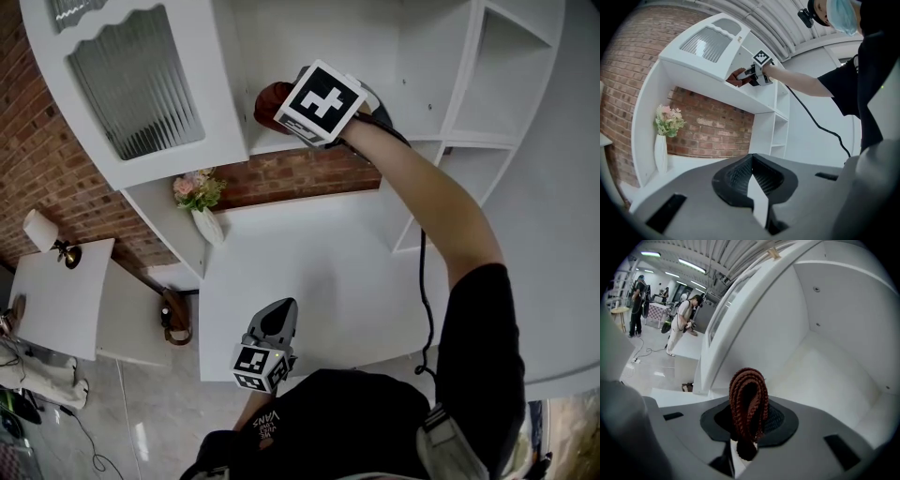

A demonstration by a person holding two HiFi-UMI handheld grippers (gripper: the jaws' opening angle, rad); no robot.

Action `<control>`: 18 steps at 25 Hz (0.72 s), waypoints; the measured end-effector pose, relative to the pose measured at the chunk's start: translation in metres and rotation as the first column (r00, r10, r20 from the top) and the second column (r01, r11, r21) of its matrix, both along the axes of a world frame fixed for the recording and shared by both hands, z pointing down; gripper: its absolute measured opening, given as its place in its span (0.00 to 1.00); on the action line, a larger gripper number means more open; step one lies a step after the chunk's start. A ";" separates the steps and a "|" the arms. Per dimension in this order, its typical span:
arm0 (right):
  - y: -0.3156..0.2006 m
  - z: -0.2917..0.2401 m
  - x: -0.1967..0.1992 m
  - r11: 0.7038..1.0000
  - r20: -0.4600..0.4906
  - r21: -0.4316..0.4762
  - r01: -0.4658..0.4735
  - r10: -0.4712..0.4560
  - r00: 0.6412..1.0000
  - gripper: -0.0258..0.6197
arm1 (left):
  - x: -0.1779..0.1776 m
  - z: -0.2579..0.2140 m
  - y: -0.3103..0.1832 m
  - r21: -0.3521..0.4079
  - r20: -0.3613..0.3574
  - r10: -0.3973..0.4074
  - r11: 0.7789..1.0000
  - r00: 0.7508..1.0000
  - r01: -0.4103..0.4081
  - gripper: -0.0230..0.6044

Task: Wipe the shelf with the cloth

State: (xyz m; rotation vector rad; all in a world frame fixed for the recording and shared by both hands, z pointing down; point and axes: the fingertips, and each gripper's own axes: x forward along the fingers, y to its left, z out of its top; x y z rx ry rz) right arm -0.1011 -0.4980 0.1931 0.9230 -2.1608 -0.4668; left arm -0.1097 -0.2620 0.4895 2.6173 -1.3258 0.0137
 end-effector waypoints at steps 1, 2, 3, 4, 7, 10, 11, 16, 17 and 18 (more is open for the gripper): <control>0.003 0.002 -0.010 1.000 0.009 -0.012 0.019 -0.018 1.000 0.18 | -0.003 0.000 0.001 -0.002 0.002 -0.008 1.000 1.000 0.008 0.05; 0.005 0.005 -0.018 0.999 0.015 -0.024 0.034 -0.034 0.999 0.18 | -0.006 0.001 0.003 -0.005 0.004 -0.016 1.000 1.000 0.016 0.05; 0.007 0.008 -0.025 0.998 0.020 -0.035 0.048 -0.047 0.999 0.18 | -0.009 0.002 0.004 -0.007 0.007 -0.025 1.000 1.000 0.025 0.05; 0.009 0.012 -0.031 0.997 0.025 -0.048 0.060 -0.059 0.998 0.18 | -0.012 0.002 0.005 -0.009 0.008 -0.033 0.999 0.999 0.033 0.05; 0.012 0.024 -0.042 0.994 0.032 -0.074 0.081 -0.079 0.996 0.18 | -0.018 0.003 0.008 -0.010 0.007 -0.049 0.999 0.999 0.049 0.05; 0.008 0.029 -0.040 0.995 0.017 -0.071 0.072 -0.071 0.997 0.18 | -0.018 -0.002 0.009 -0.006 0.002 -0.047 0.999 0.999 0.047 0.05; 0.007 0.030 -0.037 0.995 0.011 -0.067 0.068 -0.068 0.998 0.18 | -0.016 -0.003 0.009 -0.005 0.000 -0.044 0.999 0.999 0.044 0.05; 0.001 0.032 -0.014 0.999 -0.038 -0.030 0.039 -0.040 0.998 0.18 | -0.006 0.001 0.006 -0.013 0.002 -0.011 1.000 1.000 0.011 0.05; 0.000 0.032 -0.007 0.999 -0.044 -0.026 0.029 -0.030 0.999 0.18 | -0.003 0.002 0.004 -0.014 0.003 -0.003 1.000 1.000 0.003 0.05; -0.002 0.033 0.001 1.000 -0.051 -0.022 0.016 -0.018 0.999 0.18 | 0.000 0.004 0.002 -0.015 0.002 0.007 1.000 1.000 -0.007 0.05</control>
